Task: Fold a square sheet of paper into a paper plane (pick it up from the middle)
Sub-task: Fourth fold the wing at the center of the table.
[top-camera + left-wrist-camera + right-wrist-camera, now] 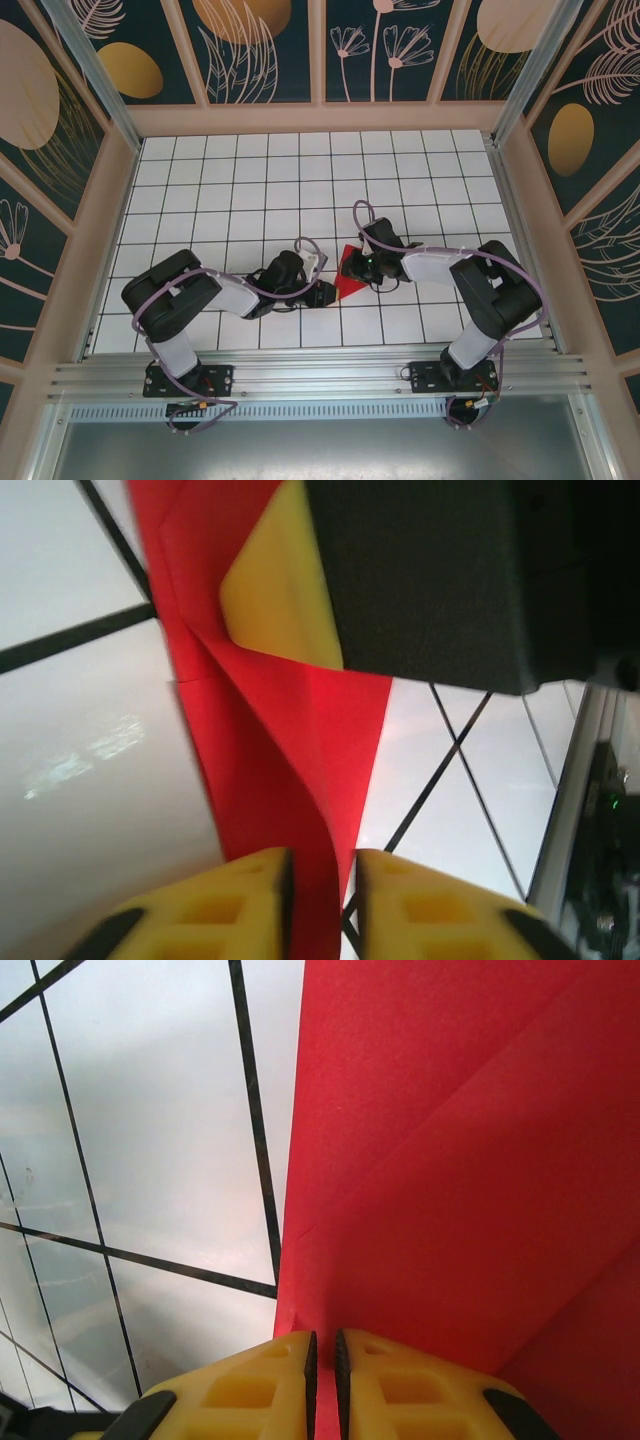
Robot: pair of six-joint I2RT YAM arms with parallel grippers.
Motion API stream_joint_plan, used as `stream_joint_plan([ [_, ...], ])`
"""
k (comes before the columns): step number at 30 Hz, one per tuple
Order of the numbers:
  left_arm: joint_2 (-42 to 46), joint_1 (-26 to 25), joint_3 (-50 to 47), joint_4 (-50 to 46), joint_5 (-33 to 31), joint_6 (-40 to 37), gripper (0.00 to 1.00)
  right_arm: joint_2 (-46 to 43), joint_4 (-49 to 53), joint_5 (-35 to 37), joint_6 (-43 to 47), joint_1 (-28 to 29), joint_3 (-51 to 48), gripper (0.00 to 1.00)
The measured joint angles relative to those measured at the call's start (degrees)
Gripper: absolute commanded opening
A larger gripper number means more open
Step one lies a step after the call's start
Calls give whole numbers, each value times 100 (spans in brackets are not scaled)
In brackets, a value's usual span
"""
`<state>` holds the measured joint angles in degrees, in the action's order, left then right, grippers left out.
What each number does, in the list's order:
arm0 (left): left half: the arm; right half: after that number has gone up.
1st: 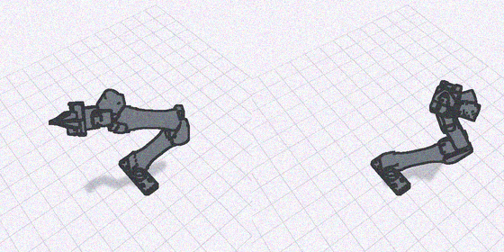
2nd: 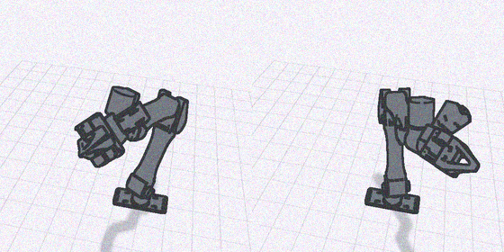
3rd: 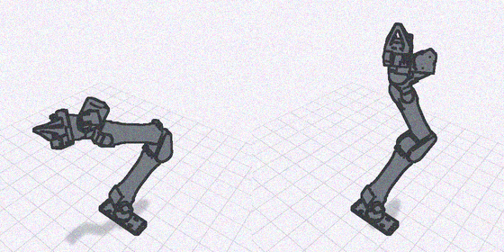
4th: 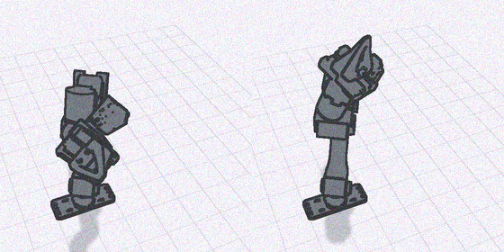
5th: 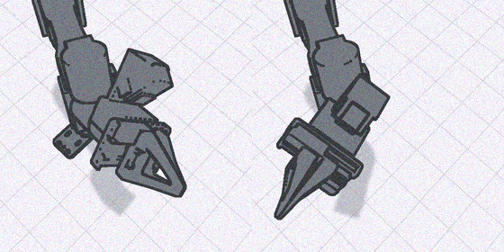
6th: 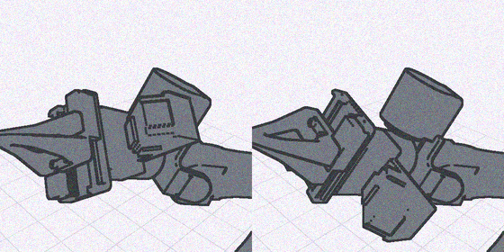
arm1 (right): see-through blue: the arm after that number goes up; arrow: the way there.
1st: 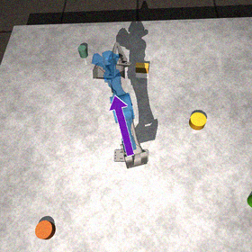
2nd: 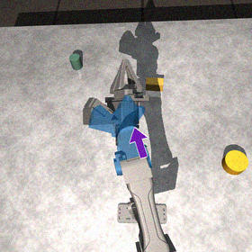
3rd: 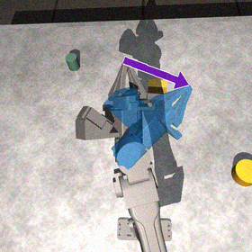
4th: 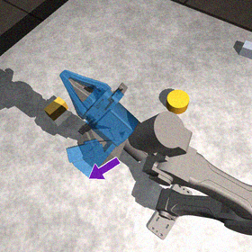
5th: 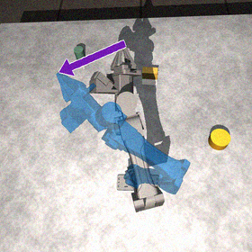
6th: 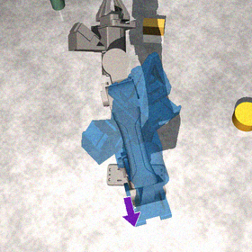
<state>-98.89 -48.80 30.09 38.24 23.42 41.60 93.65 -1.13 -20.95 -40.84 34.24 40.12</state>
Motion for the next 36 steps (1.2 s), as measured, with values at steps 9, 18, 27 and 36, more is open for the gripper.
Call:
stream_joint_plan([
  [9,1161,7,-260,-140,-675,254,15,7,-2,4,0,0,0,17],
  [18,632,7,22,98,-13,629,4,7,-2,4,-2,0,0,17],
  [27,-107,7,199,345,328,903,5,7,-4,4,-2,0,0,17],
  [36,-240,7,223,155,208,802,5,7,-4,4,0,0,0,17],
])
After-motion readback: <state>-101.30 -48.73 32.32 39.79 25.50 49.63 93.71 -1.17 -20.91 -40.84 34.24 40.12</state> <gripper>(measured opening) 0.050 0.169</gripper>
